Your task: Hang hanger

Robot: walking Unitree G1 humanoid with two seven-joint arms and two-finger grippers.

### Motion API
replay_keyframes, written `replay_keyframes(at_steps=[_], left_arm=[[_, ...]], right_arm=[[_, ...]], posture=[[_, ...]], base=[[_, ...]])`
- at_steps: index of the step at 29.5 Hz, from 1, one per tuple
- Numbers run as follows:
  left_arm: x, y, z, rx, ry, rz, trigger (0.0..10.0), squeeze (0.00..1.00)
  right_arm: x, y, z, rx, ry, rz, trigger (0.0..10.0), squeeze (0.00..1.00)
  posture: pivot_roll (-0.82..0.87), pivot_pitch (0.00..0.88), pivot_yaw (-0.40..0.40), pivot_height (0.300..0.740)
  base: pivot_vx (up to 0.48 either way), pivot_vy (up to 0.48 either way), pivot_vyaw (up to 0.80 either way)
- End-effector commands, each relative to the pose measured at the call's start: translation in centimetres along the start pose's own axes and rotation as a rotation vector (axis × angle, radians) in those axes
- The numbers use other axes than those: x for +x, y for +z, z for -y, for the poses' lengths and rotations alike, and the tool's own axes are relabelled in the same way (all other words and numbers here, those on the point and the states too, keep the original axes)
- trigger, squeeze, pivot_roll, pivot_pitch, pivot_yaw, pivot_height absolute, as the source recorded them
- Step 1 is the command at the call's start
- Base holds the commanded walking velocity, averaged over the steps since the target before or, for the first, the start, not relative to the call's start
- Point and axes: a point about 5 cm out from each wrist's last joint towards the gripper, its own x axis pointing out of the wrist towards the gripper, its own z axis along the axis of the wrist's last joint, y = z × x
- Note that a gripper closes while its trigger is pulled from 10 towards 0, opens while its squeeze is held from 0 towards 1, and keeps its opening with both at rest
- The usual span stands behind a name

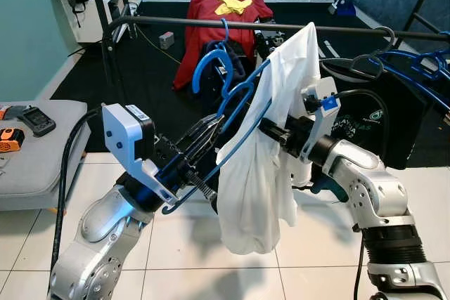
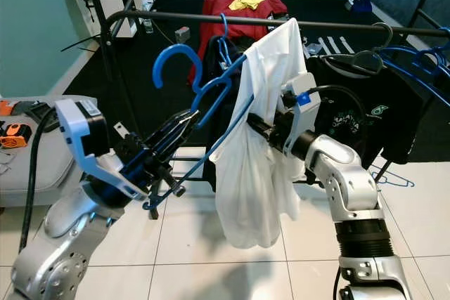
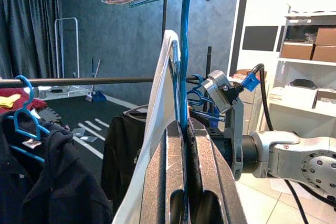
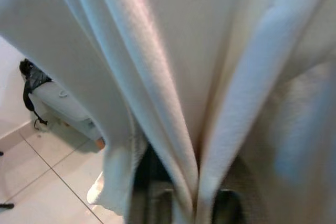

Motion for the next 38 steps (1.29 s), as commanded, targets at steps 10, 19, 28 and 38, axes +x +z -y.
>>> replay_keyframes(at_steps=[10, 19, 28, 38], left_arm=[[-1.3, 0.3, -0.8, 0.081, -0.002, -0.050, 10.0, 0.00], [-7.1, -2.2, -4.2, 0.283, -0.062, -0.458, 10.0, 0.00], [-12.0, -4.3, -3.0, 0.181, -0.218, -0.735, 10.0, 0.00], [-16.4, -10.5, -6.9, 0.126, 0.544, -0.787, 10.0, 0.00]], right_arm=[[-0.2, 1.8, 1.0, 0.010, -0.055, 0.093, 0.0, 0.00], [-1.1, 3.9, 3.1, -0.019, -0.145, 0.159, 0.0, 0.00], [-1.5, 1.5, 4.3, -0.039, -0.240, 0.036, 0.0, 0.00], [-4.8, -11.3, 3.7, 0.077, -0.355, -0.352, 10.0, 0.00]], posture=[[-0.11, 0.104, -0.027, 0.740], [-0.11, 0.110, -0.025, 0.740], [-0.10, 0.112, -0.029, 0.740], [-0.09, 0.112, -0.030, 0.740]], base=[[0.000, 0.000, 0.00], [0.000, 0.000, 0.00], [0.000, 0.000, 0.00], [0.000, 0.000, 0.11]])
